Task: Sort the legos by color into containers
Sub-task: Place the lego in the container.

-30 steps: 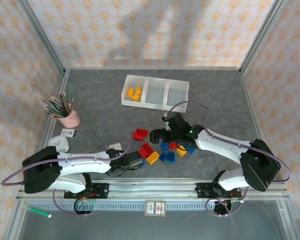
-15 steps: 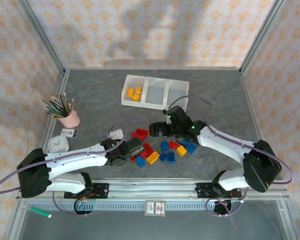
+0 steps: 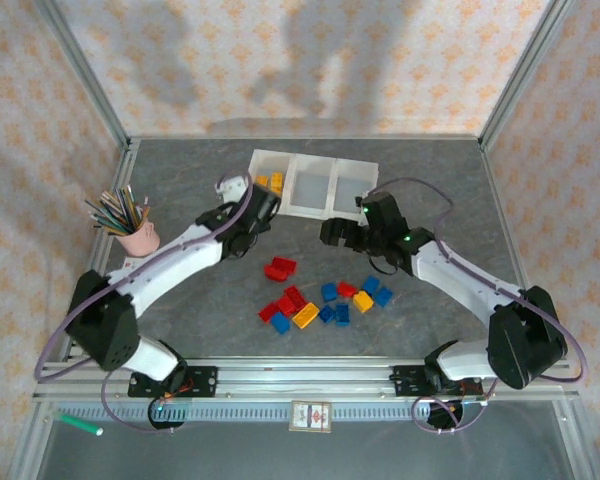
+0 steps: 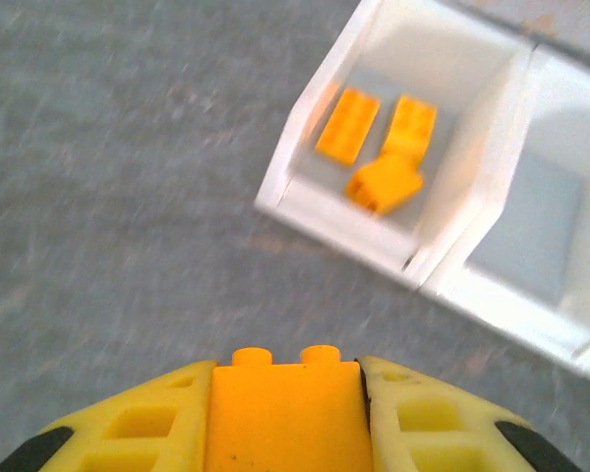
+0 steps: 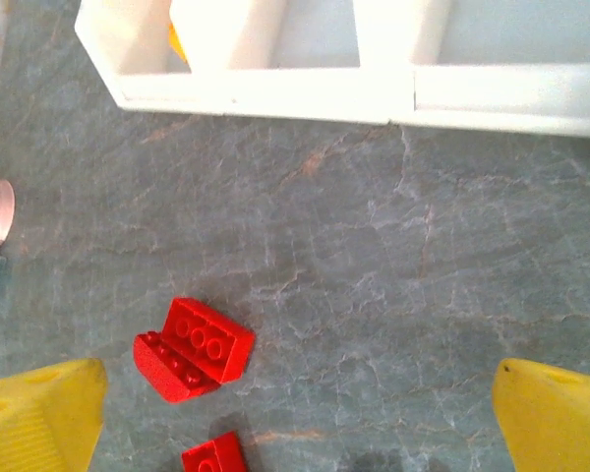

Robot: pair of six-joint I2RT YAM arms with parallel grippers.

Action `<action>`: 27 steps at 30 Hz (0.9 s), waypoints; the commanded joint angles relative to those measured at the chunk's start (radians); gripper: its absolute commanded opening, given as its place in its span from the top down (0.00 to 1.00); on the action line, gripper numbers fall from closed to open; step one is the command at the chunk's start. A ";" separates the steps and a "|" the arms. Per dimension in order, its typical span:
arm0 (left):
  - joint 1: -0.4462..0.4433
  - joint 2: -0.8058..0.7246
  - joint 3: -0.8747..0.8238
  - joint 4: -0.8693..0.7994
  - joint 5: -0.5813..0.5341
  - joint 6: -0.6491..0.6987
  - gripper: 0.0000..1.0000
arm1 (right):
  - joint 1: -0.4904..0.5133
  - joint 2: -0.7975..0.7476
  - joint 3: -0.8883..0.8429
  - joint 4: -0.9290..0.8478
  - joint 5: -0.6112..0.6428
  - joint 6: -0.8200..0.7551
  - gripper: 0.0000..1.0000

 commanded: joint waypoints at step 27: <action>0.178 0.655 0.663 0.049 0.148 0.331 0.45 | -0.055 0.126 0.128 0.052 0.014 -0.011 0.00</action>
